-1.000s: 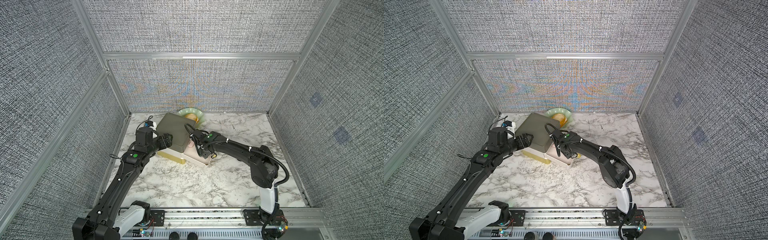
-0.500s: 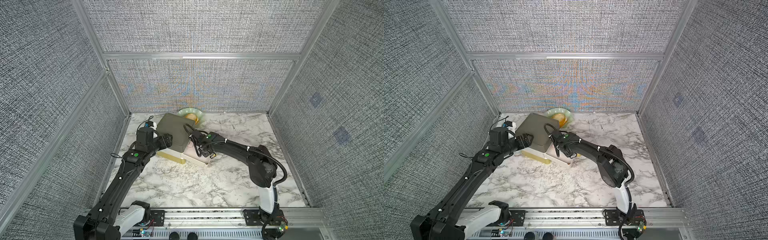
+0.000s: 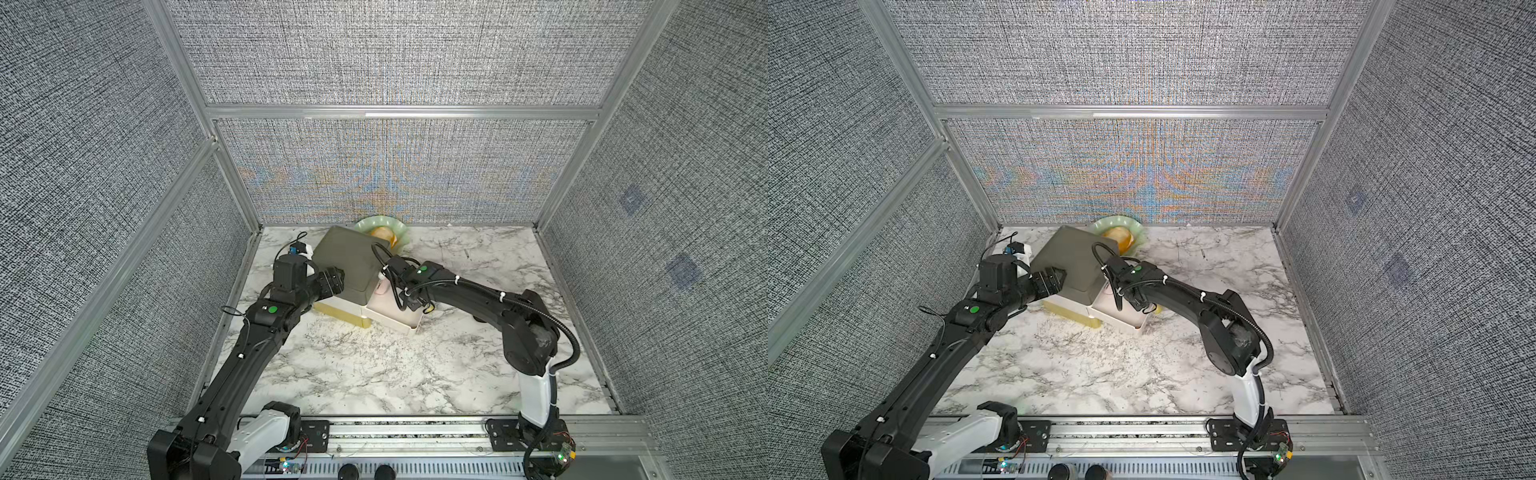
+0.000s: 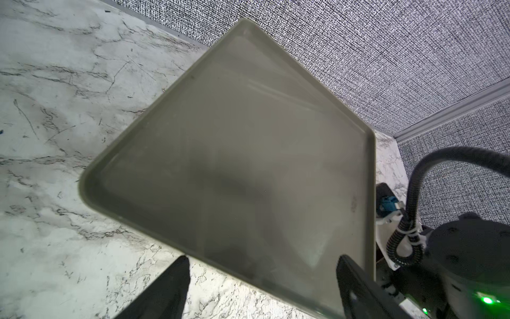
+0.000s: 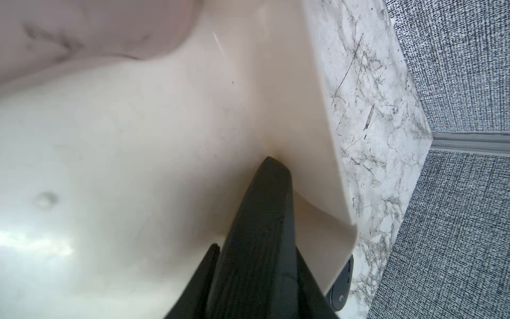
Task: Take the mice out of the drawer
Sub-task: Pick up the mouse from the drawer.
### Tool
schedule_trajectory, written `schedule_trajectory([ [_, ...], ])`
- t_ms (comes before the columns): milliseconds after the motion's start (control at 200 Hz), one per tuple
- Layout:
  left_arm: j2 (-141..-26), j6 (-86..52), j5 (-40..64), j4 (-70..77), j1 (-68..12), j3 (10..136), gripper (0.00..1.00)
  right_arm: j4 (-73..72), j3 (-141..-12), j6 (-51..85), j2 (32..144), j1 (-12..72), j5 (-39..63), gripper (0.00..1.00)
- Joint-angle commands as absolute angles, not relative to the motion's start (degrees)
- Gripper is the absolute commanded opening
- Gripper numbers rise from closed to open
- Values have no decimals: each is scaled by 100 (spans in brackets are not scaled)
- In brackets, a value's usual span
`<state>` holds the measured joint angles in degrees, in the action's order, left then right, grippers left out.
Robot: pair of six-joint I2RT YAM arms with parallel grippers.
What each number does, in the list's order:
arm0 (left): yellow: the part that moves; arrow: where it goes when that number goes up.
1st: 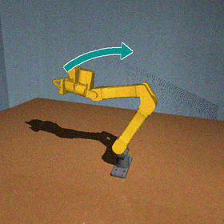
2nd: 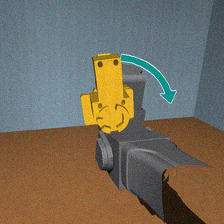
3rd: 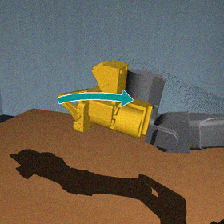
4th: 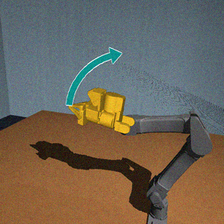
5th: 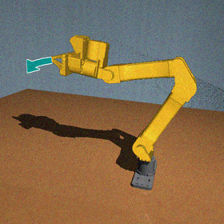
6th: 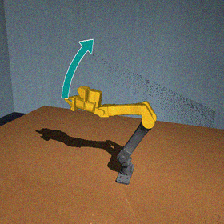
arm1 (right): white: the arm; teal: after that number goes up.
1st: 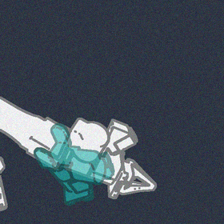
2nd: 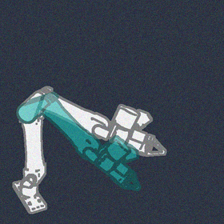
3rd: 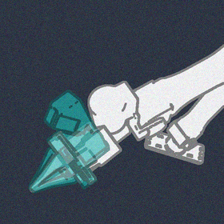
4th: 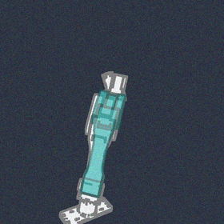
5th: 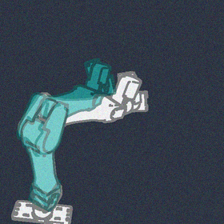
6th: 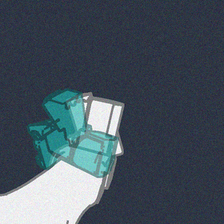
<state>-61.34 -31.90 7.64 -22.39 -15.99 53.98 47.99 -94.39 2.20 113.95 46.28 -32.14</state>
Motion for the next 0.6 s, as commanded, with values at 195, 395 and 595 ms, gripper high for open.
schedule_trajectory([
  [195, -6094, -3155, 736, -2151, -1589, 5488, 85, 4560, -9204, 303, 10753, 4405, -2111, 32],
  [395, -6025, -3108, 736, -2301, -1590, 5611, 85, 4227, -8802, 689, 10127, 3981, -926, 31],
  [595, -5941, -3059, 715, -2531, -1590, 5821, 85, 3557, -8143, 1297, 9303, 3258, 710, 31],
])
